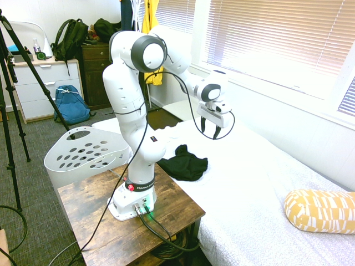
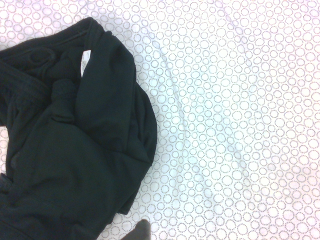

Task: Put my clothes in the laundry bag

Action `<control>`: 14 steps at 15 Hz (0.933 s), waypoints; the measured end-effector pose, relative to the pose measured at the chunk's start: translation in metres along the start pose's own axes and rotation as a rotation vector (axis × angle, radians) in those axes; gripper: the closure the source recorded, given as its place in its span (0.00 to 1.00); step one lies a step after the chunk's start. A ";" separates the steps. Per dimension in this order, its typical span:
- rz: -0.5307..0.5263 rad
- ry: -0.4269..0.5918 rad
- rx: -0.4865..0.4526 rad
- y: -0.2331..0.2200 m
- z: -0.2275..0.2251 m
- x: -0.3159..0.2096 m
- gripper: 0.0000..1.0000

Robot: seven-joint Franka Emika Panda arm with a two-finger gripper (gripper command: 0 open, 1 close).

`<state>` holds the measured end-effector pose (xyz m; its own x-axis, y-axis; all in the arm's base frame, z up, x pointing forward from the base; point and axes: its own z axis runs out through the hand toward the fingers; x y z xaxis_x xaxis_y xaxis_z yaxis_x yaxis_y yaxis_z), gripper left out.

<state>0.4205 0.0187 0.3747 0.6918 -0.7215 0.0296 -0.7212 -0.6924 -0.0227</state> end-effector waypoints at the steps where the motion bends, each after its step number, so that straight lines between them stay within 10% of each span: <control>1: 0.001 -0.001 -0.001 0.000 0.001 0.000 0.00; 8: -0.087 0.028 0.056 -0.070 0.041 -0.026 0.00; 14: -0.153 -0.057 0.056 -0.115 0.197 -0.055 0.00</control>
<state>0.4732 0.1369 0.1789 0.7955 -0.6056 -0.0198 -0.6051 -0.7923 -0.0780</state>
